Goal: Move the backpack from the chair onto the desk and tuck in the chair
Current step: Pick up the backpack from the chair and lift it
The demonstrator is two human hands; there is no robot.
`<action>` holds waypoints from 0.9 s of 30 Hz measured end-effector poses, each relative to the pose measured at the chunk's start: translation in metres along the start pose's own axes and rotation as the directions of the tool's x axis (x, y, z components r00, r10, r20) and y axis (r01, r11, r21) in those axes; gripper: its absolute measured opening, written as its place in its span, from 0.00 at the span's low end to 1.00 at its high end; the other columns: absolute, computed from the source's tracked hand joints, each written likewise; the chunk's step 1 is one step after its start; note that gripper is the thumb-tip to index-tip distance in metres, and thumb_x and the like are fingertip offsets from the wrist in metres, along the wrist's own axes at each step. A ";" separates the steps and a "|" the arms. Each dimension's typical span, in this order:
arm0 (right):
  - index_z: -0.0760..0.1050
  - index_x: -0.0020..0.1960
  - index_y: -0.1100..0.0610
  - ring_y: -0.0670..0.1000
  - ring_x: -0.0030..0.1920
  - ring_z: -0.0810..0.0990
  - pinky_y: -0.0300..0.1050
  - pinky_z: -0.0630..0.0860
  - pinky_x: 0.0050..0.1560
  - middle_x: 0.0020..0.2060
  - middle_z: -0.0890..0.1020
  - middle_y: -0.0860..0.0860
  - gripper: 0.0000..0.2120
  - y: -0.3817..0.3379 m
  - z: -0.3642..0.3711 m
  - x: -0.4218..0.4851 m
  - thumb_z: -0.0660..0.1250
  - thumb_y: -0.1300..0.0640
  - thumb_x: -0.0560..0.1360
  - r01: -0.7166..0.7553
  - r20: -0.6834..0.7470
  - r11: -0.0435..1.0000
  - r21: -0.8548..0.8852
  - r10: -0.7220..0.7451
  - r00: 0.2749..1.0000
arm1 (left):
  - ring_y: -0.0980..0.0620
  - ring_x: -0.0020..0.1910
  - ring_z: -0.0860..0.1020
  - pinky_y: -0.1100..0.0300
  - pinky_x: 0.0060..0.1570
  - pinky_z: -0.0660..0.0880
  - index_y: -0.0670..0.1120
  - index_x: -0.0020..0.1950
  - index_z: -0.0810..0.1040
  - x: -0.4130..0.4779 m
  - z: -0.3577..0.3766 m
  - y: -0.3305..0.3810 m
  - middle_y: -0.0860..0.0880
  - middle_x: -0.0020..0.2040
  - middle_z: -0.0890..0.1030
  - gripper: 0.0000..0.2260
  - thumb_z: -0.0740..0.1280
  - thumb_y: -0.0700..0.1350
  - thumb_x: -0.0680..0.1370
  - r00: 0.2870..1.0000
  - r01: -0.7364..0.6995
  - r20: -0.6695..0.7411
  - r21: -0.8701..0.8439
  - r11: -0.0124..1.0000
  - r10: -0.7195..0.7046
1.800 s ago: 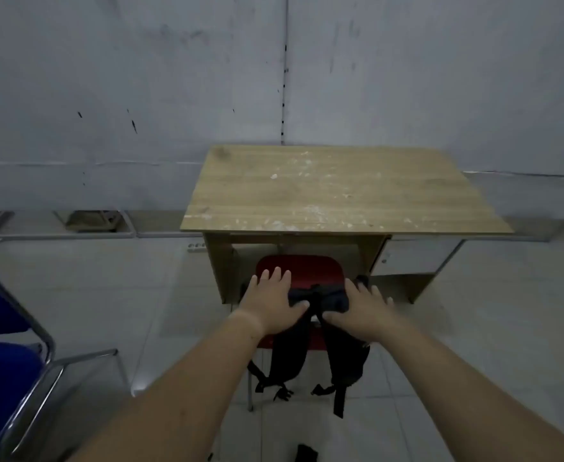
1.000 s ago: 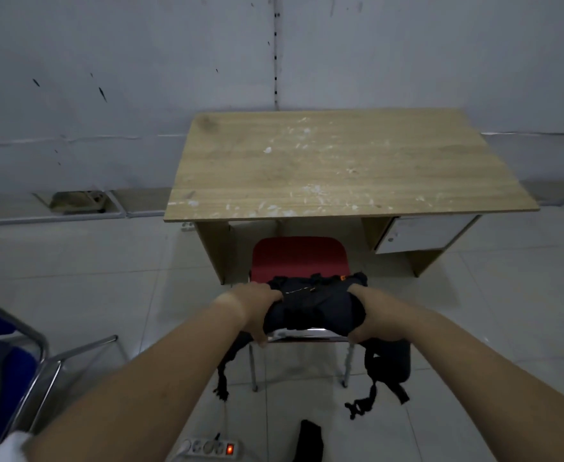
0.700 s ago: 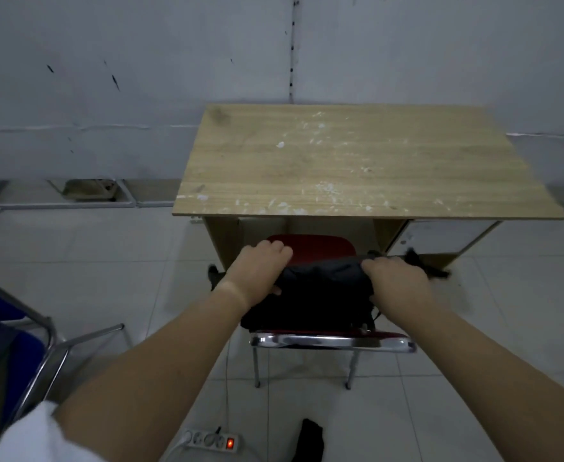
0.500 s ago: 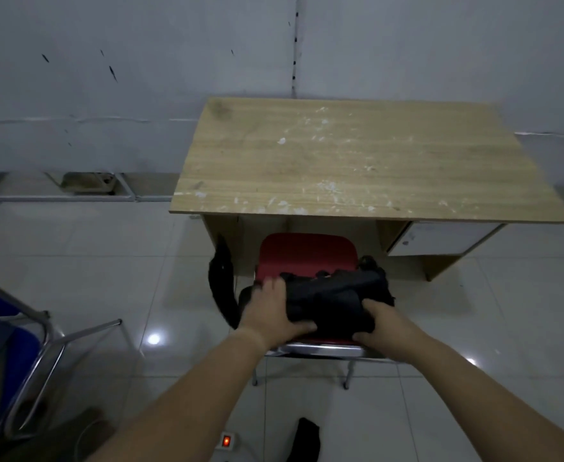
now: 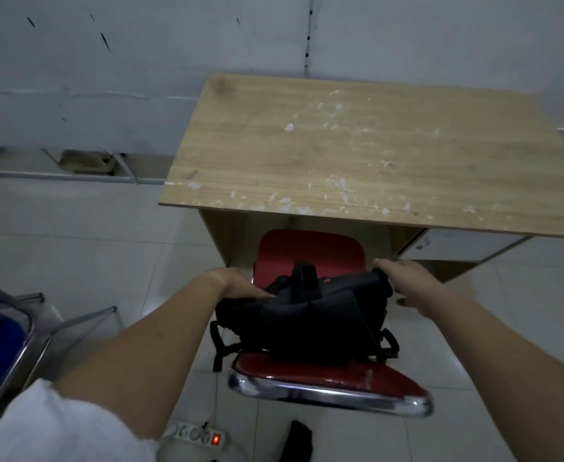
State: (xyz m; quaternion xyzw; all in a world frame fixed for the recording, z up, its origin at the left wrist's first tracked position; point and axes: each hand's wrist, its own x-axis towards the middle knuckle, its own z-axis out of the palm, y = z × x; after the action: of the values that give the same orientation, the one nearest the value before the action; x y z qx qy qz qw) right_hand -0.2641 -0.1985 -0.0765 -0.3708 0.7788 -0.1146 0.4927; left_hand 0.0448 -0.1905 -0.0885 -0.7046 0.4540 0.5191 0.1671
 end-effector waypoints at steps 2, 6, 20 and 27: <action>0.76 0.51 0.60 0.58 0.45 0.79 0.55 0.78 0.48 0.45 0.80 0.58 0.17 -0.005 0.013 0.009 0.70 0.47 0.72 -0.051 0.143 0.988 -0.145 0.072 0.987 | 0.44 0.74 0.65 0.50 0.69 0.66 0.45 0.78 0.57 0.005 0.001 0.001 0.46 0.77 0.64 0.49 0.76 0.63 0.65 0.975 0.112 0.190 0.027 0.993 -0.115; 0.72 0.64 0.62 0.64 0.58 0.78 0.63 0.78 0.58 0.60 0.78 0.63 0.25 0.002 0.022 0.022 0.71 0.62 0.68 -0.119 0.429 0.769 -0.628 0.469 0.772 | 0.44 0.67 0.73 0.51 0.62 0.74 0.43 0.69 0.70 0.027 0.019 -0.003 0.43 0.67 0.76 0.38 0.74 0.64 0.67 0.901 0.240 0.392 -0.086 0.967 -0.189; 0.75 0.66 0.52 0.54 0.58 0.77 0.37 0.68 0.51 0.61 0.80 0.54 0.17 0.052 0.052 0.040 0.59 0.61 0.80 0.289 0.346 0.857 -0.426 -0.141 0.928 | 0.42 0.65 0.74 0.56 0.63 0.70 0.42 0.68 0.73 0.051 0.058 -0.015 0.41 0.67 0.76 0.18 0.64 0.45 0.80 0.962 -0.066 -0.267 -0.004 0.998 0.062; 0.81 0.56 0.59 0.50 0.43 0.83 0.35 0.77 0.35 0.46 0.85 0.56 0.15 0.024 0.019 -0.008 0.61 0.71 0.77 0.249 0.210 0.968 0.036 -0.251 0.945 | 0.47 0.53 0.81 0.58 0.49 0.74 0.47 0.57 0.81 0.010 0.043 -0.021 0.47 0.52 0.84 0.09 0.64 0.40 0.79 0.797 -0.477 -0.521 -0.234 0.847 0.305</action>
State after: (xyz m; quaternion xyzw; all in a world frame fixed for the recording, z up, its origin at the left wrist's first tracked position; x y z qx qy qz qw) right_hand -0.2565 -0.1725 -0.0931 -0.4747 0.6677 -0.1392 0.5562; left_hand 0.0375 -0.1536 -0.1196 -0.7146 0.5172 0.4315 -0.1889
